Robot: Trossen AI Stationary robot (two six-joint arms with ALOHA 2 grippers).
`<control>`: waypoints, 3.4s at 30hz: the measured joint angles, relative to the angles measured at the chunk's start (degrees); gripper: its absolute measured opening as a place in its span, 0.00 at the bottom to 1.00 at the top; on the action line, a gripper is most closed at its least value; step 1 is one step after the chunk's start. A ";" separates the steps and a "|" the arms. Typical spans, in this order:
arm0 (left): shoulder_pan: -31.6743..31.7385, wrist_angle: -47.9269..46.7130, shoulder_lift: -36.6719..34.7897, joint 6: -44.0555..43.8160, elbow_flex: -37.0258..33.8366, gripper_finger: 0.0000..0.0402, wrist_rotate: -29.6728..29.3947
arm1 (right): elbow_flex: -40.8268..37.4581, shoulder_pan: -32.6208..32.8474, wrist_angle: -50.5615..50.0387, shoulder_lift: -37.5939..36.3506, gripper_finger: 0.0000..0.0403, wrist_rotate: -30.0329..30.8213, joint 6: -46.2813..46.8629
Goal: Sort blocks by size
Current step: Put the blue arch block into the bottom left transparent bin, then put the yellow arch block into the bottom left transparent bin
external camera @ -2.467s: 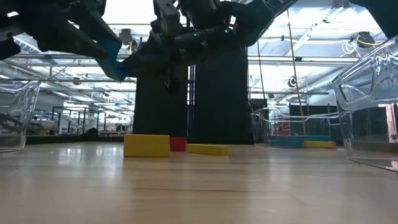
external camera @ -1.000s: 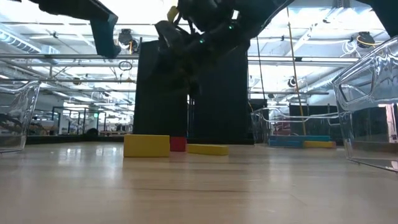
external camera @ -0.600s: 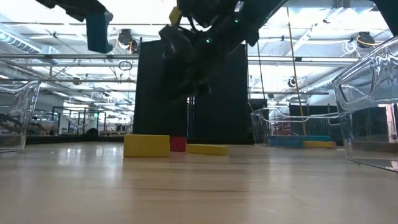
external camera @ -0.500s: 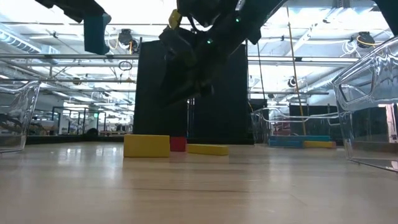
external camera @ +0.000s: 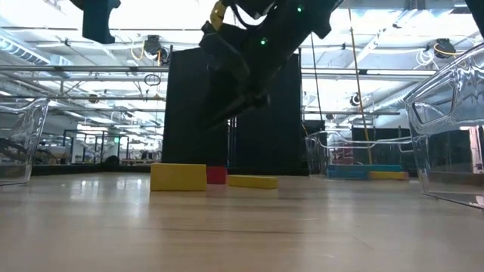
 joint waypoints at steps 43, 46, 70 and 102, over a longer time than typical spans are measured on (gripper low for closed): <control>-17.26 -13.97 3.40 -42.29 -3.08 0.33 12.57 | -31.24 1.03 27.92 -21.33 0.27 1.57 7.69; -17.53 -14.18 5.44 -42.31 -3.08 0.33 14.76 | -31.23 1.03 27.90 -21.33 0.27 1.57 7.69; -19.76 -16.75 14.43 -43.71 -3.15 0.34 23.75 | -31.23 1.14 26.98 -21.27 0.27 1.59 9.65; -19.72 -23.30 7.80 -43.44 -3.13 0.66 7.79 | -31.21 0.93 25.96 -16.34 0.27 0.18 4.65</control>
